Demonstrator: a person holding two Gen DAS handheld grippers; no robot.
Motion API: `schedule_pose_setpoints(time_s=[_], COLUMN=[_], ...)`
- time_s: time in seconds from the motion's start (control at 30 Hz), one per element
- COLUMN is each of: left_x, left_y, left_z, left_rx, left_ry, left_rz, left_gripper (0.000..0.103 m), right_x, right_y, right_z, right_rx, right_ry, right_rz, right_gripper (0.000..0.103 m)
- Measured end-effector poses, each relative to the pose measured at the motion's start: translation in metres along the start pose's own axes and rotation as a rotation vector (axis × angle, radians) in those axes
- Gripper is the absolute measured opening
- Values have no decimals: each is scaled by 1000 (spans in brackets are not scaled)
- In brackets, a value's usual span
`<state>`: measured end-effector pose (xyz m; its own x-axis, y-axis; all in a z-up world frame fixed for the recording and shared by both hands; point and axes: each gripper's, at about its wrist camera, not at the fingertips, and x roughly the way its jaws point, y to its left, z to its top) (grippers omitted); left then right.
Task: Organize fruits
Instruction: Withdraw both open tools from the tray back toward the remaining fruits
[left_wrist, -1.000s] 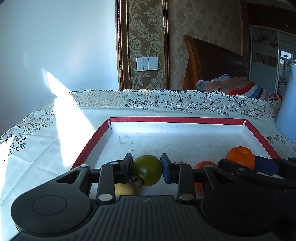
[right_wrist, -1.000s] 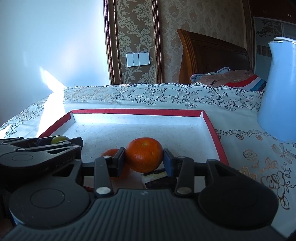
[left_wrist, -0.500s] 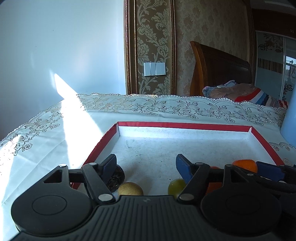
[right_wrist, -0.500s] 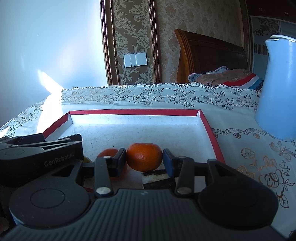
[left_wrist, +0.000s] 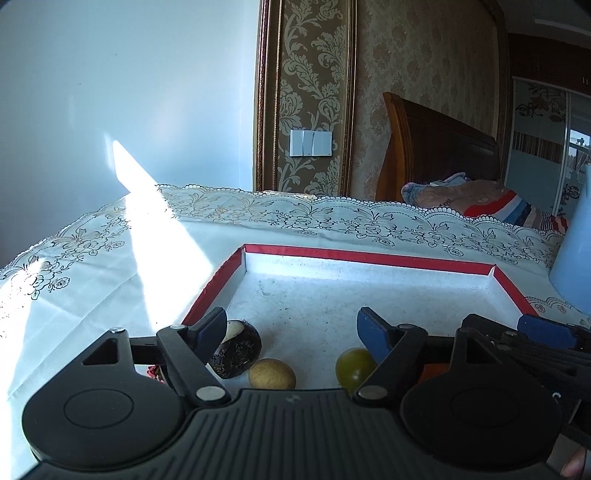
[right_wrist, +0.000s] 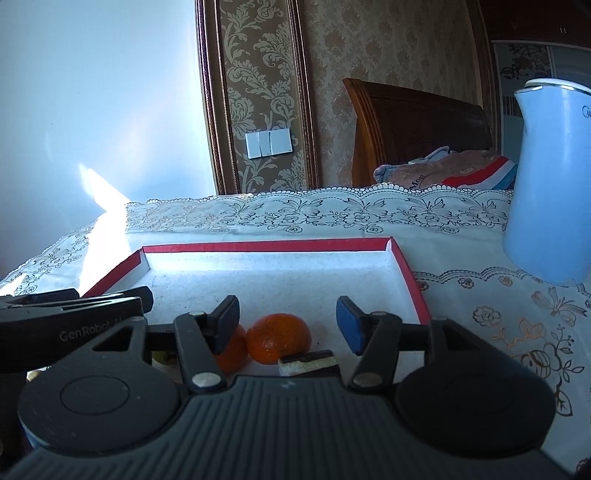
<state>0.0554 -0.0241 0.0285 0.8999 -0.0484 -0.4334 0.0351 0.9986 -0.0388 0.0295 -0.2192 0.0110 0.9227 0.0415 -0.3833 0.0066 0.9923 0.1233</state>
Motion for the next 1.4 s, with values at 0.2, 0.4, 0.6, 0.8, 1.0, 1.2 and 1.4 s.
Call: schedule_pose_setpoints(time_s=[0.2, 0.4, 0.6, 0.8, 1.0, 1.2, 1.4], left_x=[-38, -67, -79, -76, -76, -76, -75], left_y=[28, 71, 103, 108, 108, 106, 106], left_z=[-9, -26, -45, -56, -60, -61, -60], left_rx=[1, -6, -13, -15, -9, 4, 6], left_ry=[-53, -49, -24, 13, 29, 32, 40], left_rz=[0, 31, 67, 68, 67, 55, 45], left_gripper=[78, 78, 78, 78, 78, 78, 78], right_x=[-20, -57, -90, -91, -74, -56, -40], right_y=[-14, -12, 13, 42, 62, 70, 76], right_z=[6, -6, -35, -52, -56, -52, -48], right_rx=[70, 60, -51, -133, -166, -178, -178], right_ry=[-57, -59, 20, 114, 186, 217, 249], right_rz=[43, 145, 259, 277, 267, 240, 232], right_gripper=[56, 56, 56, 55, 41, 41, 41])
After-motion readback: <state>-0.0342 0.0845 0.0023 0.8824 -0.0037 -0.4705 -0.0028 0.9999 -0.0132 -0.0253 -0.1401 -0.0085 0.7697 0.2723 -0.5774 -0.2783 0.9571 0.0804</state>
